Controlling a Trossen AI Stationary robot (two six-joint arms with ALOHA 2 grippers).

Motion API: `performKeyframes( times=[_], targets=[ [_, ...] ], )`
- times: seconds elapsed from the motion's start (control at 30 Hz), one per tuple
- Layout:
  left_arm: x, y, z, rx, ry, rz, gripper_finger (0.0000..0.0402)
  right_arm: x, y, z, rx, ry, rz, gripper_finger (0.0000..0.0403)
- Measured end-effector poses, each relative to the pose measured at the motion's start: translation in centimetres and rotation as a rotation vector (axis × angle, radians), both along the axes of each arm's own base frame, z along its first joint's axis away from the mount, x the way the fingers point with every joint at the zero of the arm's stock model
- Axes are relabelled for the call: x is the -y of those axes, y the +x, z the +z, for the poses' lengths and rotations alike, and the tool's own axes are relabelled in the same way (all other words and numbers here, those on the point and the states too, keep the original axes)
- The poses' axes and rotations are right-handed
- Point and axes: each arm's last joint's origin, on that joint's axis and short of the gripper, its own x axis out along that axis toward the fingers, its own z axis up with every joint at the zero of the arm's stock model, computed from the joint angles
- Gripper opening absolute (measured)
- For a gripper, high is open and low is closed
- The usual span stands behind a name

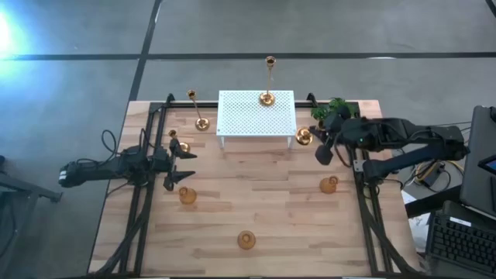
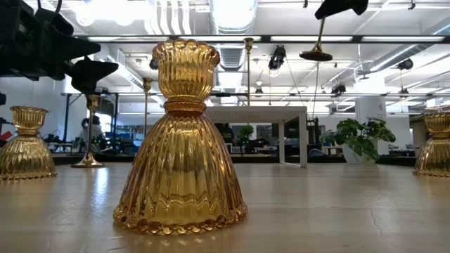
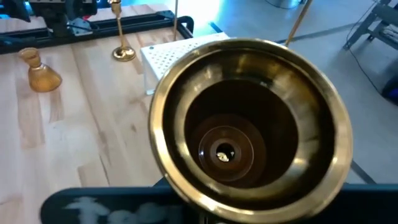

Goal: Pick & Place candle stick holders
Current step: Put the small golden candle holder on the shelf

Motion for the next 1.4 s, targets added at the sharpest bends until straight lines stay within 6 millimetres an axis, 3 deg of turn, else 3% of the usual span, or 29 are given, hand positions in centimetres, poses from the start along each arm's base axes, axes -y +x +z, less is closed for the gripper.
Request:
performKeyframes(
  times=[0.43,0.8,1.07,1.4],
  targets=[
    [0.0,0.0,0.0,0.000,0.000,0.000,0.0300,4.3,2.9,1.3,-0.068,0.002,0.045,0.0013],
    [0.0,0.0,0.0,0.000,0.000,0.000,0.0300,9.7,5.3,3.0,-0.066,0.033,0.041,0.0013],
    [0.0,0.0,0.0,0.000,0.000,0.000,0.0300,13.9,6.5,2.3,-0.101,0.075,0.024,0.0013],
    [0.0,0.0,0.0,0.000,0.000,0.000,0.0300,18.3,6.2,0.3,-0.129,0.139,-0.031,0.0013]
  ],
)
